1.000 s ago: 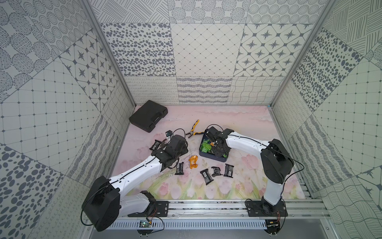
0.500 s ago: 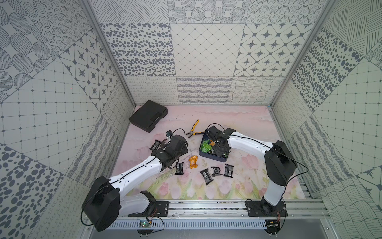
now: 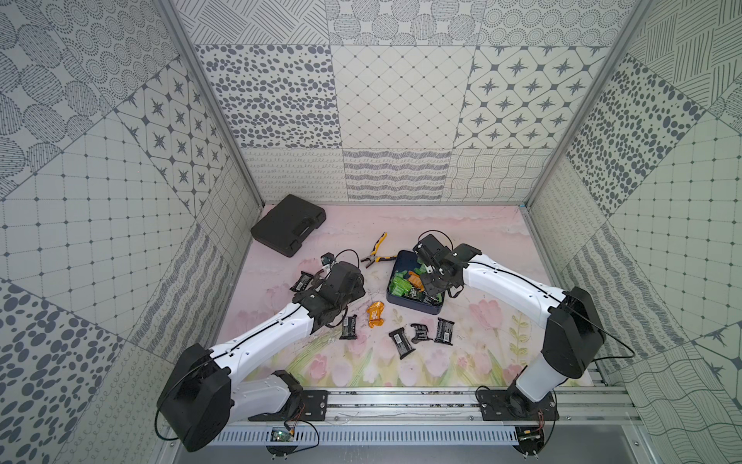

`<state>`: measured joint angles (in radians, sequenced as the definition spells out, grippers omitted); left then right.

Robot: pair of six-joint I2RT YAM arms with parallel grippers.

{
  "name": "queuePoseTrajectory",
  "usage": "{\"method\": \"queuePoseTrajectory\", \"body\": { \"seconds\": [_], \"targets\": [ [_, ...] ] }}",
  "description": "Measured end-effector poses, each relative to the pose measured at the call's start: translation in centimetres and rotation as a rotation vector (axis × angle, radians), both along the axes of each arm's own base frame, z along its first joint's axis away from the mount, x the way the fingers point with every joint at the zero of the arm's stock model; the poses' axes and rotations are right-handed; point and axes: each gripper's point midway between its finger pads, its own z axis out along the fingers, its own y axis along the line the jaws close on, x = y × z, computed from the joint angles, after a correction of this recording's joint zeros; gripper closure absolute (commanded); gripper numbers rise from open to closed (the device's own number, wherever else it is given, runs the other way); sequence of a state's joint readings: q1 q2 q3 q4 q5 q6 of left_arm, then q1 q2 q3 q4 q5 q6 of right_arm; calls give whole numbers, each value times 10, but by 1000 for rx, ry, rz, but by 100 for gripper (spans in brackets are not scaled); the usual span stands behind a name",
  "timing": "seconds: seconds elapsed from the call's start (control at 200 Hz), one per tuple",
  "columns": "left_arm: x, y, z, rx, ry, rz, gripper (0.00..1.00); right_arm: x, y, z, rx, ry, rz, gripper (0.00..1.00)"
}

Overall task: Take the cookies out of the storage box
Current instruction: Pick up the cookie from the storage box.

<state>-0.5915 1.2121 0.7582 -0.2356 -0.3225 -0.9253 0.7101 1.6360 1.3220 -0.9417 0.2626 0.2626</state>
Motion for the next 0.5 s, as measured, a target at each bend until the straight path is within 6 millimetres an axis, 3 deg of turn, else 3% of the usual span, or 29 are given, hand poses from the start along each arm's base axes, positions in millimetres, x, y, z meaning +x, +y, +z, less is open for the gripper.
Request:
{"method": "queuePoseTrajectory", "body": {
  "seconds": [0.2,0.4,0.5],
  "targets": [
    [-2,6,4,-30,4,44,51,-5,24,32,109,-57,54,100],
    [-7,25,5,-66,32,141,51,-21,92,65,213,-154,235,100],
    [-12,39,5,-76,48,202,51,-23,130,69,242,-174,316,100]
  ]
}}
